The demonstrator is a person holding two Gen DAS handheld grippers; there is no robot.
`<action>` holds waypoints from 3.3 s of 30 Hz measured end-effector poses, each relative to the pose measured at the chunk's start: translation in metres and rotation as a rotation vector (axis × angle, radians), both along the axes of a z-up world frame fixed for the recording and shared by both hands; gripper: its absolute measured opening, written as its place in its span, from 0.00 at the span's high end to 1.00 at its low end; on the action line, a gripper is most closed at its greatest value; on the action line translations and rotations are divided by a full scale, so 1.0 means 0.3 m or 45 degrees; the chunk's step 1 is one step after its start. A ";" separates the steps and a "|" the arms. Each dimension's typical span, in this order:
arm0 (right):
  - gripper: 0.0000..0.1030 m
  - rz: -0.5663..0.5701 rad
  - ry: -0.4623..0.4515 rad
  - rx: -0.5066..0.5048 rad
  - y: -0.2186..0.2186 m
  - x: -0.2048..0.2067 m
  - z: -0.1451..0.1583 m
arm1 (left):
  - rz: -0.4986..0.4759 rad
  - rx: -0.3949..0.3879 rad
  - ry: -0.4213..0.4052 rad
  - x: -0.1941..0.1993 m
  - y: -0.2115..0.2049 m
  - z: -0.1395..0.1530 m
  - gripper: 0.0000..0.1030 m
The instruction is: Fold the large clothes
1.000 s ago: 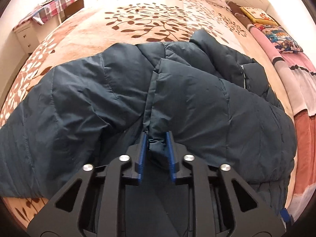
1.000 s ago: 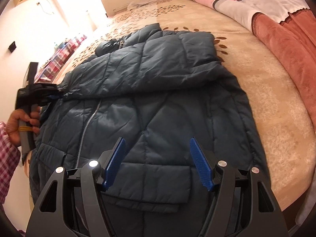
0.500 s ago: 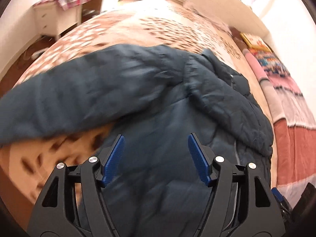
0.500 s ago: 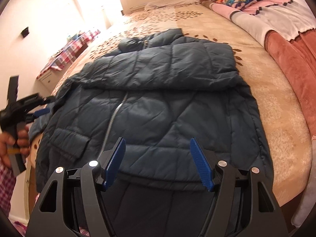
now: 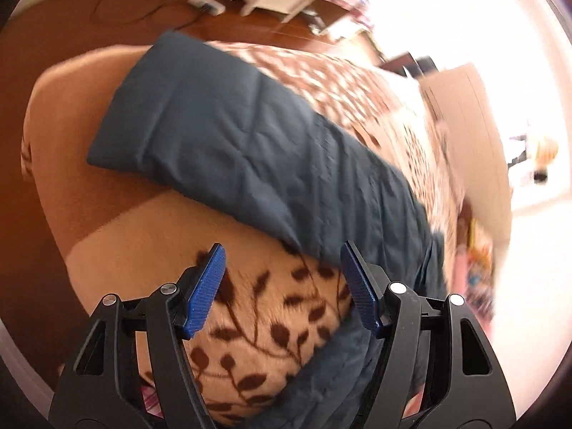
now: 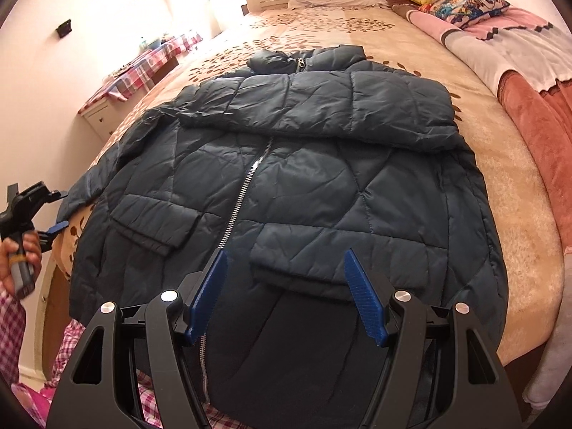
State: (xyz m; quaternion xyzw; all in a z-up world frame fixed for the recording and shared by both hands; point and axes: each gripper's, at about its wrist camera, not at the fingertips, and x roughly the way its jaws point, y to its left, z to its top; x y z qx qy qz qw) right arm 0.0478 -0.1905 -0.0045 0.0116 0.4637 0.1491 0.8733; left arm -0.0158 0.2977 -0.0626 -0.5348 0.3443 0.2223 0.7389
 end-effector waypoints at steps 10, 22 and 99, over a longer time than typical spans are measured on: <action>0.35 -0.001 0.011 -0.026 0.013 0.001 -0.004 | 0.187 0.008 0.038 0.049 0.074 -0.081 0.69; 0.35 -0.043 0.002 0.021 -0.031 0.004 -0.007 | -0.063 0.669 -0.148 0.160 -0.038 0.389 0.94; 0.85 -0.565 0.356 0.605 -0.353 0.396 -0.187 | -1.027 0.691 -0.045 0.050 -0.739 0.239 0.29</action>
